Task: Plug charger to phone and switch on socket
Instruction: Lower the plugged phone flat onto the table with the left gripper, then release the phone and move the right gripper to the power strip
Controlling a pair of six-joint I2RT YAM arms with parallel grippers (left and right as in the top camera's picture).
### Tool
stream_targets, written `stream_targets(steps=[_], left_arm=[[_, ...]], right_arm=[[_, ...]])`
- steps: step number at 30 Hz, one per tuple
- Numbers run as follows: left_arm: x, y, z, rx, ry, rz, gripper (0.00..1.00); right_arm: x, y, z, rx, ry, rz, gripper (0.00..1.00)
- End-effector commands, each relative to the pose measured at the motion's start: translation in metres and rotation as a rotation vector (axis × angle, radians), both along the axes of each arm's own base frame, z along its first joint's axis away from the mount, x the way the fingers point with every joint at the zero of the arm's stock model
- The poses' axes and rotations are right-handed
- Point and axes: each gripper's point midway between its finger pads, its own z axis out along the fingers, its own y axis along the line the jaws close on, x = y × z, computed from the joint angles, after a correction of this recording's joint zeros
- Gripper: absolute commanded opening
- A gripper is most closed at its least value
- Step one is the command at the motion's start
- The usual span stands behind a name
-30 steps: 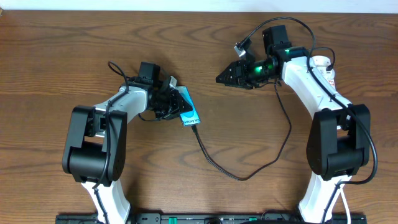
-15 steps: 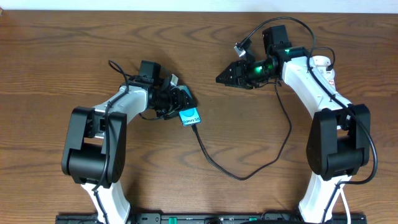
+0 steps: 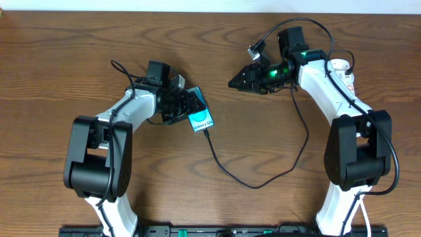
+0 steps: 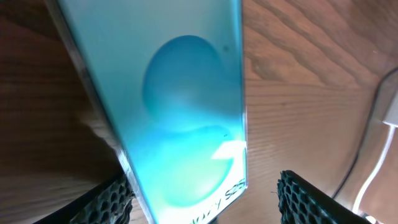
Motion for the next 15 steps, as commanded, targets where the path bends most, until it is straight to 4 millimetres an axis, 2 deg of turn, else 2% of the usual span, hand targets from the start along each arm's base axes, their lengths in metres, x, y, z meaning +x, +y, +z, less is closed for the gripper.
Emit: stream_targets(steps=[1, 5, 10, 12, 15], left_arm=[[-0.007, 0.033, -0.034, 0.2, 0.039, 0.039, 0.71], [-0.006, 0.038, -0.036, 0.231, 0.034, 0.048, 0.73], [-0.001, 0.047, -0.032, 0.282, 0.005, 0.066, 0.8], [0.006, 0.052, -0.019, 0.307, -0.034, 0.082, 0.82], [0.017, 0.061, 0.013, 0.348, -0.115, 0.112, 0.84]], right_arm=[[-0.002, 0.003, 0.009, 0.005, -0.035, 0.019, 0.48], [-0.002, 0.003, 0.009, 0.002, -0.036, 0.018, 0.49], [-0.001, 0.002, 0.008, -0.006, -0.036, 0.016, 0.46], [-0.001, 0.001, 0.007, -0.013, -0.041, 0.014, 0.45], [0.0, -0.005, 0.009, -0.03, -0.054, 0.009, 0.43]])
